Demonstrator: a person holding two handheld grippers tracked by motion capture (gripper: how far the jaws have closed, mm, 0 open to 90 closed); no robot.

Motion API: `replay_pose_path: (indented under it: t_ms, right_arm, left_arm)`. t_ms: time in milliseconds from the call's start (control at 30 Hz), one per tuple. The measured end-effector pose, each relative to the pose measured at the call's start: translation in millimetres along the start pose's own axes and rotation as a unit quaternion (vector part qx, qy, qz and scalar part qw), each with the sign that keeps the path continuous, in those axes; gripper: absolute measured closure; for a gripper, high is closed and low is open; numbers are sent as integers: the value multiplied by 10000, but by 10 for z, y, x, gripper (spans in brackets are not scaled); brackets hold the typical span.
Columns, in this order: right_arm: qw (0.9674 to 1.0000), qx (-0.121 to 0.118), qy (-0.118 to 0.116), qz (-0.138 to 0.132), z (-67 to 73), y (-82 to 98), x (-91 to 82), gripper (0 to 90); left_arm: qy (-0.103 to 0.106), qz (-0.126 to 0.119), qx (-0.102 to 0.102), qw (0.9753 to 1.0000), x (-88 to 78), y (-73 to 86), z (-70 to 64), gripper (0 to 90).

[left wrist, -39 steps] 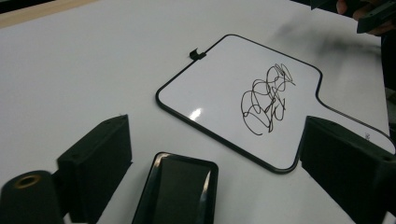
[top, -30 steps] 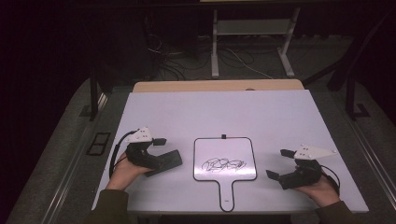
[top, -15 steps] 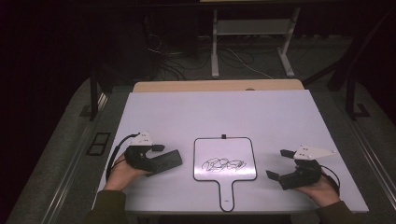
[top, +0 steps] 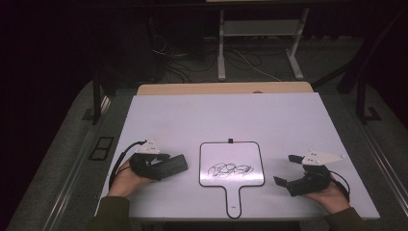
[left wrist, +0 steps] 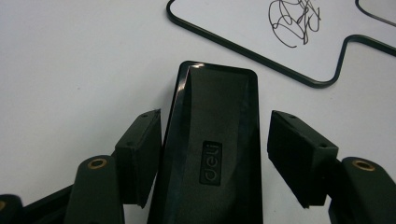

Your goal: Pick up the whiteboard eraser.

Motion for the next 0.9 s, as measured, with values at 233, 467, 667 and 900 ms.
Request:
replay_pose_path:
  t_ms: [233,467,667,900]
  right_arm:
    - [10000,-12,-4,9,1,1,1,13]
    - [10000,0,-4,2,-1,0,0,13]
    - [10000,2,-6,3,0,0,-1,13]
    - [10000,-3,-8,1,0,-1,-1,13]
  left_arm:
    - [-36,143,51,9999,32,36,9,335]
    - [-112,241,126,9996,44,52,22,368]
    - [-93,226,78,9997,42,48,16,390]
    - [-150,287,-54,9995,40,33,14,396]
Point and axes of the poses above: each handheld gripper's, and its own axes: x roughly forward along the jaws, y roughly out of its underside, z roughly to its left, the point moved 9 cm from there along x, roughly forward along the jaws, and after that the axes turned 5 degrees about y, right-handed, at the moved point
